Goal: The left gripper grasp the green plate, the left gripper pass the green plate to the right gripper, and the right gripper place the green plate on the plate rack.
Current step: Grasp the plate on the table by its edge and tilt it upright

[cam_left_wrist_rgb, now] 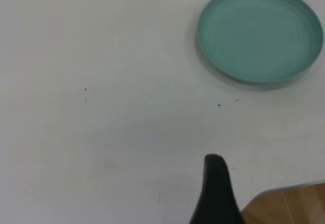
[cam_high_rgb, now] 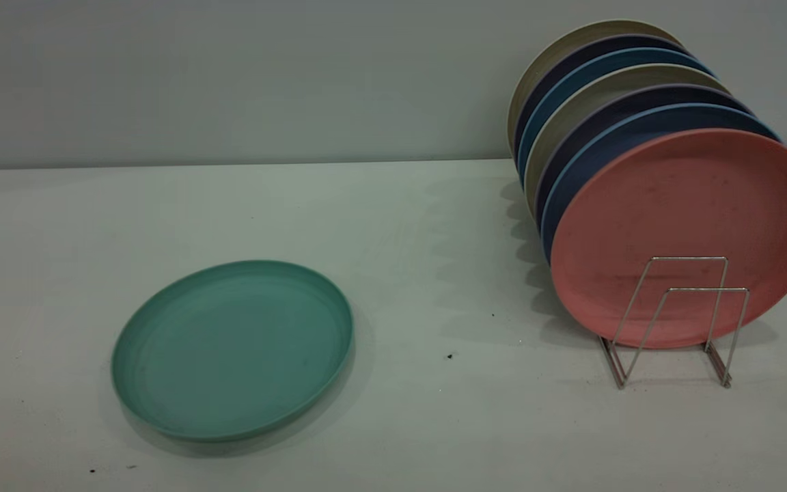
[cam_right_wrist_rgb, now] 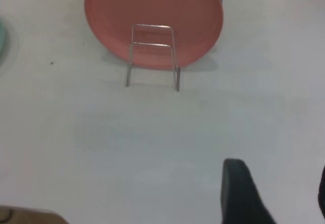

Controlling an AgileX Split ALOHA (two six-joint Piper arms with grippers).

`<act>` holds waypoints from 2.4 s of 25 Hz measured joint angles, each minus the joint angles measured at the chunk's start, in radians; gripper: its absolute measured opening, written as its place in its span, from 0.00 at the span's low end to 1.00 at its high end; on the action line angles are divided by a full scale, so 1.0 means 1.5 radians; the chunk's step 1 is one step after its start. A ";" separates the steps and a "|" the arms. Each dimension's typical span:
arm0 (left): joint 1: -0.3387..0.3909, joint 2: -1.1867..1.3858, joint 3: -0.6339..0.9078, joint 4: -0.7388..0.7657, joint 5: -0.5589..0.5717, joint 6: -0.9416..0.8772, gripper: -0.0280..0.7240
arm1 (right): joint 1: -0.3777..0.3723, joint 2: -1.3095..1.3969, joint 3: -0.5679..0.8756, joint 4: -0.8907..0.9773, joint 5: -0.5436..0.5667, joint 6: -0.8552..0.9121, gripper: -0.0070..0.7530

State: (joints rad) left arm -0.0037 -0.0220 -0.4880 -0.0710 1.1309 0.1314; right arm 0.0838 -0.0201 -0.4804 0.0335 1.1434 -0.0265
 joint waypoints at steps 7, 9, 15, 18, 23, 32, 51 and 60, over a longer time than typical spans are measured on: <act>0.000 0.023 -0.023 0.035 -0.032 -0.051 0.81 | 0.000 0.017 -0.002 0.004 -0.012 0.000 0.52; 0.000 0.067 -0.044 0.065 -0.070 -0.088 0.81 | 0.000 0.058 -0.010 0.013 -0.039 -0.002 0.55; 0.000 0.310 -0.108 0.082 -0.190 -0.117 0.81 | 0.000 0.268 -0.059 0.043 -0.181 -0.014 0.68; 0.000 0.441 -0.142 0.081 -0.236 -0.117 0.81 | 0.000 0.380 -0.096 0.046 -0.224 -0.032 0.71; -0.001 0.639 -0.208 0.042 -0.266 -0.109 0.81 | 0.000 0.531 -0.140 0.105 -0.325 -0.121 0.71; -0.001 0.939 -0.300 -0.141 -0.291 0.095 0.81 | 0.080 0.809 -0.212 0.383 -0.424 -0.400 0.71; 0.034 1.419 -0.498 -0.250 -0.361 0.291 0.81 | 0.224 1.168 -0.293 0.896 -0.418 -0.784 0.71; 0.034 1.505 -0.499 -0.261 -0.388 0.300 0.81 | 0.224 1.203 -0.293 0.953 -0.376 -0.812 0.71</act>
State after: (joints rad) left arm 0.0478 2.2355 -1.2372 -0.4626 0.5494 0.5813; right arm 0.4204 1.7843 -0.9201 1.4625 0.5792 -1.2441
